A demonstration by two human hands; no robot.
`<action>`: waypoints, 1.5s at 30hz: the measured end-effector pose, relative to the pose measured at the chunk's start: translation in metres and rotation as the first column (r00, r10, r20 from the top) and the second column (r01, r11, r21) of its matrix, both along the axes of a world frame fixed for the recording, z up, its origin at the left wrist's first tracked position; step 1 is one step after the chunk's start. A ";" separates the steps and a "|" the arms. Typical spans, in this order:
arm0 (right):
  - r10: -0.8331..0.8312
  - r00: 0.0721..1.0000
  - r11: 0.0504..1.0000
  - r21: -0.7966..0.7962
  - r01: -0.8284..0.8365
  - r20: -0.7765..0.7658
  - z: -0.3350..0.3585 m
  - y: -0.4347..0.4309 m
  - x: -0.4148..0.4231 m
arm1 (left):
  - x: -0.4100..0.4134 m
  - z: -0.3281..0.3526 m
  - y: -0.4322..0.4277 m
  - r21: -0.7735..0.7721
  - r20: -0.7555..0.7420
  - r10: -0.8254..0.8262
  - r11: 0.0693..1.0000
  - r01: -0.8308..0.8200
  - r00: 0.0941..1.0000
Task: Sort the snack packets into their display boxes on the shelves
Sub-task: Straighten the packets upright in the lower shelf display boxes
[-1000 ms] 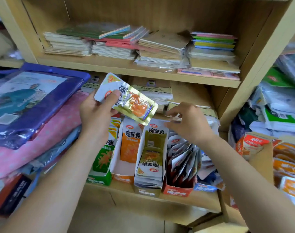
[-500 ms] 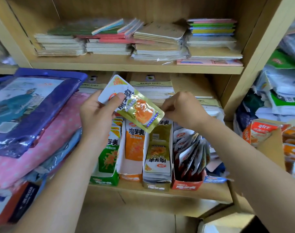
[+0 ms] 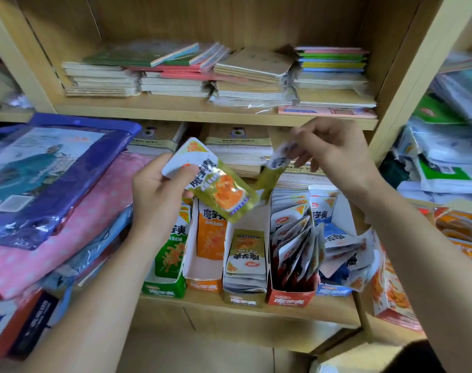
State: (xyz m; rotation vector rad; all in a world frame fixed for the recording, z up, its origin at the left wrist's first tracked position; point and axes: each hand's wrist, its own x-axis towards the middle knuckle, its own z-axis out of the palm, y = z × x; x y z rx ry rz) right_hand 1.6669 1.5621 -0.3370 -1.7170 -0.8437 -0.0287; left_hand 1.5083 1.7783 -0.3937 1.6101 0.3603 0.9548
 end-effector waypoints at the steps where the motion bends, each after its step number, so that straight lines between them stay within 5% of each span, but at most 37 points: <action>1: -0.001 1.000 1.000 -0.013 0.001 -0.019 -0.001 -0.005 0.000 | 0.001 -0.001 -0.002 0.061 -0.029 -0.025 0.998 0.026 0.999; 6: -0.036 0.996 0.987 -0.151 0.049 0.085 -0.010 -0.021 0.011 | 0.007 -0.010 -0.006 0.370 -0.139 -0.066 0.922 0.114 0.988; 17: 0.131 0.991 0.986 -0.100 -0.131 -0.002 -0.018 -0.009 0.002 | 0.022 -0.015 -0.031 0.393 -0.241 -0.150 0.888 0.238 0.959; 21: 0.165 0.985 0.969 -0.196 -0.153 0.047 -0.034 0.007 0.003 | 0.026 -0.022 -0.037 0.556 -0.062 -0.068 0.826 0.091 0.996; 26: 0.248 0.946 0.901 -0.407 -0.147 0.208 -0.051 0.020 -0.001 | 0.029 -0.042 -0.036 0.767 -0.170 0.191 0.641 0.008 0.967; 29: 0.301 0.917 0.840 -0.529 -0.125 0.262 -0.056 0.021 -0.004 | 0.027 -0.048 -0.034 0.740 -0.222 0.249 0.673 -0.004 0.943; 36: 0.313 0.877 0.851 -0.517 -0.089 0.365 -0.057 0.018 -0.011 | 0.006 -0.037 -0.025 0.697 -0.276 0.087 0.704 0.137 0.957; 41: 0.305 0.862 0.862 -0.503 -0.069 0.405 -0.054 0.012 -0.023 | -0.019 -0.038 -0.026 0.782 -0.401 -0.033 0.509 0.361 0.916; 45: 0.459 0.847 0.771 -0.594 -0.230 0.268 -0.050 0.007 -0.041 | -0.029 -0.050 -0.030 0.818 -0.478 -0.019 0.354 0.453 0.878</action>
